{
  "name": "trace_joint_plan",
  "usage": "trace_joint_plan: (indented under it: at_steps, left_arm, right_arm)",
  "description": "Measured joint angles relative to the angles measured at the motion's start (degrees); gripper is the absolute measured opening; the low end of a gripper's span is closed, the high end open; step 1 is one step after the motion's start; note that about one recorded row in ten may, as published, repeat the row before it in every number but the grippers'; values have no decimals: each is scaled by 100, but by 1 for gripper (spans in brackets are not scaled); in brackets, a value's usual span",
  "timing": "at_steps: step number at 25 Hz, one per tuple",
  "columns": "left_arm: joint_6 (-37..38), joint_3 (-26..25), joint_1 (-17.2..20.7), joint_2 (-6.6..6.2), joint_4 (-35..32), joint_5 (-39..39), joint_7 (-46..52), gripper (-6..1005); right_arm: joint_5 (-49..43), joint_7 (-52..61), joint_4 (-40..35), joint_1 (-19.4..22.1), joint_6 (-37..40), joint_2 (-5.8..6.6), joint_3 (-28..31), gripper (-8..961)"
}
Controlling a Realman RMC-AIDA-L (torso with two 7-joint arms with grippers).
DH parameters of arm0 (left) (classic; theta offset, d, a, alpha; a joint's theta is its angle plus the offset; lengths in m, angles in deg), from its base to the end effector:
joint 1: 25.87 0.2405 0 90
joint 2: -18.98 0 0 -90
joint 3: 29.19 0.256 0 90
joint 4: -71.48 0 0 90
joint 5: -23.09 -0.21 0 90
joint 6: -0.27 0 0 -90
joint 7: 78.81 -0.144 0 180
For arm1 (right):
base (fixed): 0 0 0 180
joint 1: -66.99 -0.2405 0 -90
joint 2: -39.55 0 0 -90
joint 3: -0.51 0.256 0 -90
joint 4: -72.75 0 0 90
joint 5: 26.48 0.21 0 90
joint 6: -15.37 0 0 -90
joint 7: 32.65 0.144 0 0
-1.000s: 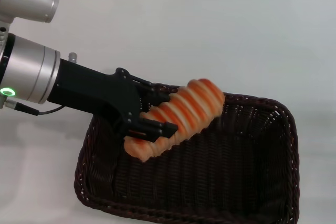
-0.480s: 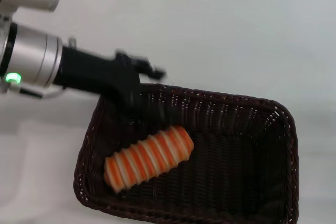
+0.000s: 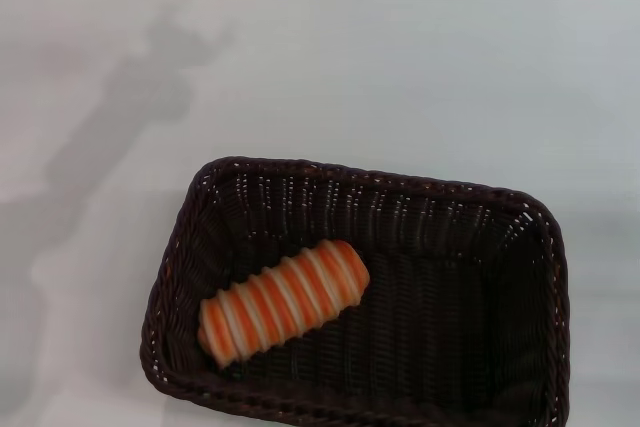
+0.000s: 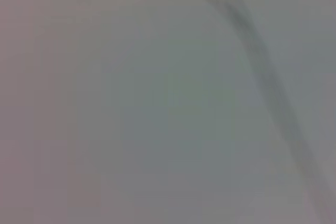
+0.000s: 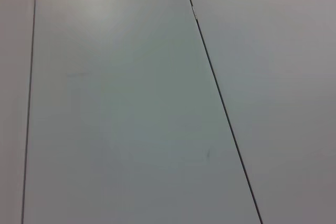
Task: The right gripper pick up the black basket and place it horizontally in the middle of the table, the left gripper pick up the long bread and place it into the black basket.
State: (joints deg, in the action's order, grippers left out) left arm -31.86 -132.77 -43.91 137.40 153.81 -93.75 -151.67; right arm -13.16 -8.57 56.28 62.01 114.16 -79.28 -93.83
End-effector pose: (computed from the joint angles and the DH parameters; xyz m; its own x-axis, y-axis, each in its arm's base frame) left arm -0.1816 0.4076 0.0898 0.9449 0.0343 0.3256 0.3094 -0.4185 -0.8539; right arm 0.3391 0.2183 0.0654 0.4674 0.4896 -0.7361 -0.8046 -0.1095 -0.5836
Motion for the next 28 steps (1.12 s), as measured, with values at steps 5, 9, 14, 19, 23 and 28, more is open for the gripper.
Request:
trace_joint_plan:
  at_steps: [5, 9, 14, 19, 23, 28]
  left_arm:
    - [4770, 1628, 18, -9, -1221, -300, -293, 847]
    - [7992, 2285, -422, -9, -3175, -1324, 1138, 847]
    - [9973, 2076, -674, -89, -5486, -3074, 5455, 847]
    - [10022, 1552, -792, -56, -6510, -3233, 6723, 847]
    - [10000, 1521, -664, -5, -6839, -3238, 6652, 847]
    - [9920, 1546, -439, 13, -6888, -3236, 6677, 847]
  right_arm:
    - [-4, 2, -24, 25, 4, 0, -8, -1]
    - [-12, 7, -3, 1, 6, 0, -6, -1]
    - [-47, -32, 58, -20, 10, -1, 54, -1]
    - [-14, -181, 116, 72, 11, -38, 408, -1]
    - [-7, -439, 206, 158, 81, -72, 806, -1]
    - [483, -890, 734, 94, 347, -100, 1402, -1]
